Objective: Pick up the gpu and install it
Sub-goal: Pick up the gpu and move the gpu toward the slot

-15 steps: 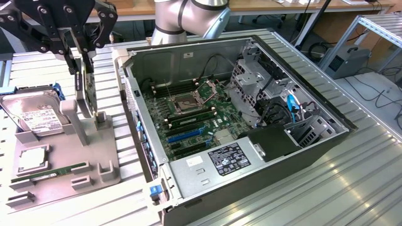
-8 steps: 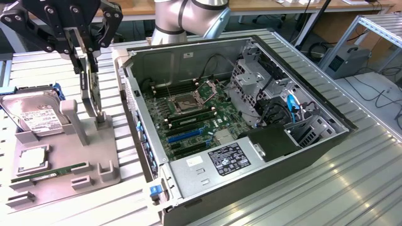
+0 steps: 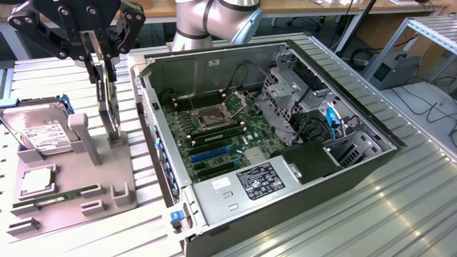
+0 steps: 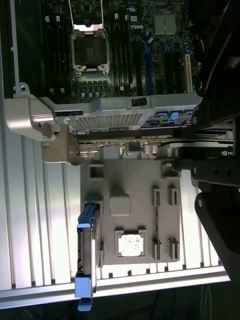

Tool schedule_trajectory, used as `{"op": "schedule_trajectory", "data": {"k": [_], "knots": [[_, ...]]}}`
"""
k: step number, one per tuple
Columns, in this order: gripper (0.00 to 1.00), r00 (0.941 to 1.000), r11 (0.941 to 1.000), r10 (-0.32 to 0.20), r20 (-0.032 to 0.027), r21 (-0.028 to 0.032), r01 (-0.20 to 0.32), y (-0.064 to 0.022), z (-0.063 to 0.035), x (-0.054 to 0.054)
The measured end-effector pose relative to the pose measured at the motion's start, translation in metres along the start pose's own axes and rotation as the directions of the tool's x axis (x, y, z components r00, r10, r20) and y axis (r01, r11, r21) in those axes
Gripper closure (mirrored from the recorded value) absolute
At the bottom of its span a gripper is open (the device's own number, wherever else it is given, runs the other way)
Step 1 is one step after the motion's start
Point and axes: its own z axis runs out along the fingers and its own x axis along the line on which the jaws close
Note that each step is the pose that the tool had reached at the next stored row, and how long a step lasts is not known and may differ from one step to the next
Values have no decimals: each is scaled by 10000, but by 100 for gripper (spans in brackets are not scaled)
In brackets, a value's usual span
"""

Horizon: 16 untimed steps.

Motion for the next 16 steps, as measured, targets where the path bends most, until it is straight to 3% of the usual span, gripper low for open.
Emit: {"op": "schedule_trajectory", "data": {"k": [16], "knots": [[73, 10000, 10000, -1, 2, 14, 1, 9, 6, -126]]}}
